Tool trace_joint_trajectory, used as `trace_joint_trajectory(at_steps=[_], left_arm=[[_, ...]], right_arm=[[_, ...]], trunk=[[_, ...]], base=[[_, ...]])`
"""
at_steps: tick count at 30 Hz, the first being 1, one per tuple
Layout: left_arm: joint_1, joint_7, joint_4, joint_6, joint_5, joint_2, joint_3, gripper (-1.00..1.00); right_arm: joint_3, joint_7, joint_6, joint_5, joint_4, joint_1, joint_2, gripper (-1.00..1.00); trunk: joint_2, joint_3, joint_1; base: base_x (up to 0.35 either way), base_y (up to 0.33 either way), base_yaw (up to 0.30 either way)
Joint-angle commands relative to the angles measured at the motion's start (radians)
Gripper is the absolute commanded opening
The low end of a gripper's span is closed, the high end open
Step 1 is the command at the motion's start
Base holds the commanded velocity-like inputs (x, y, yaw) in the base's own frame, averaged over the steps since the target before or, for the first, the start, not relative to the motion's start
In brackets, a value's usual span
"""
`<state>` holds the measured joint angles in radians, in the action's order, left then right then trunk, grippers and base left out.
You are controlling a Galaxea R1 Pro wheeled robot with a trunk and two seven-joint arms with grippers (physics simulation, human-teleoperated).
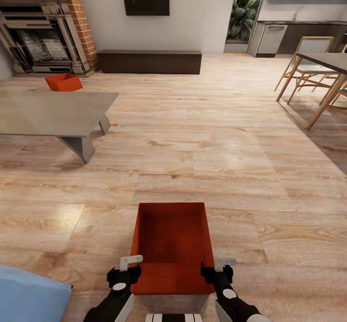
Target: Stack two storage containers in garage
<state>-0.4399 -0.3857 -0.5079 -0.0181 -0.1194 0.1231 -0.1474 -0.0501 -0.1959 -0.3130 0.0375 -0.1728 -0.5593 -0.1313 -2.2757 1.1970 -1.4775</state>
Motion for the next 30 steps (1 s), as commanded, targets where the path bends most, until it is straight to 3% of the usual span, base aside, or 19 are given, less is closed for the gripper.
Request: trace_joint_trajectory(at_steps=[1,30], left_arm=[[0.000,-0.008,-0.001,-0.002,-0.010,-0.001,-0.009,1.00],[0.000,0.022,0.024,0.000,0.004,-0.005,-0.021,1.00]], right_arm=[[-0.005,-0.008,-0.001,0.004,0.001,-0.001,0.000,1.00],[-0.005,-0.017,-0.003,0.003,0.006,-0.001,-0.001,1.00]], trunk=[[0.000,0.001,0.000],[0.000,0.001,0.000]], base=[[0.000,0.000,0.000],[0.000,0.000,0.000]])
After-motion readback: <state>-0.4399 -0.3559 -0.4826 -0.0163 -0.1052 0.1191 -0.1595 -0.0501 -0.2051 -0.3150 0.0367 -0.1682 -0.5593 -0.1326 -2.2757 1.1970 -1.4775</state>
